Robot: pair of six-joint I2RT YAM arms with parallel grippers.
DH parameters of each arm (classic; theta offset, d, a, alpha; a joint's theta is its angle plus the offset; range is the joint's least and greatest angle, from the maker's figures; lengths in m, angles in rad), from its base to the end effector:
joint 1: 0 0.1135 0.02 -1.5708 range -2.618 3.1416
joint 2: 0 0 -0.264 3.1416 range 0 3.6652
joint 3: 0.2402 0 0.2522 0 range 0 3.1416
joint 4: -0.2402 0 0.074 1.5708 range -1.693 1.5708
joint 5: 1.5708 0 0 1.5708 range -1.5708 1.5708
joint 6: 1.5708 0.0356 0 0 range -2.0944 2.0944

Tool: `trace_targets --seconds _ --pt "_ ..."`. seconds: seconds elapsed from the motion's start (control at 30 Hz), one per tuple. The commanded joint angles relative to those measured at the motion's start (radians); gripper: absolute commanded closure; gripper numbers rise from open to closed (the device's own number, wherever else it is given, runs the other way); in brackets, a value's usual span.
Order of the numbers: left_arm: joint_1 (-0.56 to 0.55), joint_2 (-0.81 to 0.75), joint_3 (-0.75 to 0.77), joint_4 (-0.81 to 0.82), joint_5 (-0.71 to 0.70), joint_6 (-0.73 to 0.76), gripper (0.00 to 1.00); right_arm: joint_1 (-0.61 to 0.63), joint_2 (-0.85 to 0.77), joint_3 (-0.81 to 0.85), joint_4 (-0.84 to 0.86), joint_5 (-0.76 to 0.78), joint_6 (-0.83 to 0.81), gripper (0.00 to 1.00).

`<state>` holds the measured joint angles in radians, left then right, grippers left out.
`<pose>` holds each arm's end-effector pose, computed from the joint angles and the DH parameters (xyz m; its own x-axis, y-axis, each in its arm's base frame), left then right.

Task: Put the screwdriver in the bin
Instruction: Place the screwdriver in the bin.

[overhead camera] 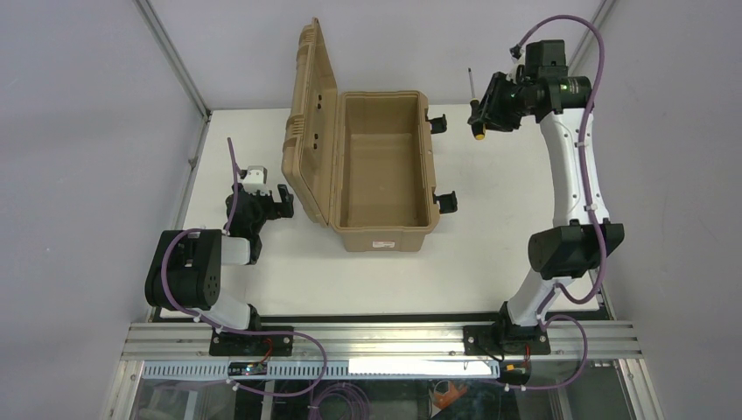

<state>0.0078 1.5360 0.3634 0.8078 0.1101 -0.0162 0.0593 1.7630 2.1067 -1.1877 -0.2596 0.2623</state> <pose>0.2633 -0.0019 0.1358 -0.3582 -0.0189 -0.9334 0.0891 0.9945 -0.0543 0.3517 0.0300 0.4307 -0.7795 0.2048 -0.5920 -0.0263 0.9335 0.3576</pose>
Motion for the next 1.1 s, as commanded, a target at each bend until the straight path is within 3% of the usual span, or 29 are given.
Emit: trace_targets --seconds 0.0,0.23,0.67,1.07 --pt "0.003 -0.03 0.0 0.033 0.016 -0.013 0.01 0.005 -0.08 0.031 0.083 -0.148 0.116 1.0" --pt "0.004 -0.03 0.0 0.033 0.016 -0.013 0.01 0.061 -0.113 -0.006 0.171 -0.152 0.221 1.0" --pt "0.003 -0.03 0.0 0.033 0.016 -0.013 0.01 0.329 -0.027 0.005 0.199 0.116 0.287 1.0" --pt "0.003 -0.03 0.0 0.033 0.016 -0.013 0.01 0.508 0.17 0.052 0.186 0.343 0.326 1.0"
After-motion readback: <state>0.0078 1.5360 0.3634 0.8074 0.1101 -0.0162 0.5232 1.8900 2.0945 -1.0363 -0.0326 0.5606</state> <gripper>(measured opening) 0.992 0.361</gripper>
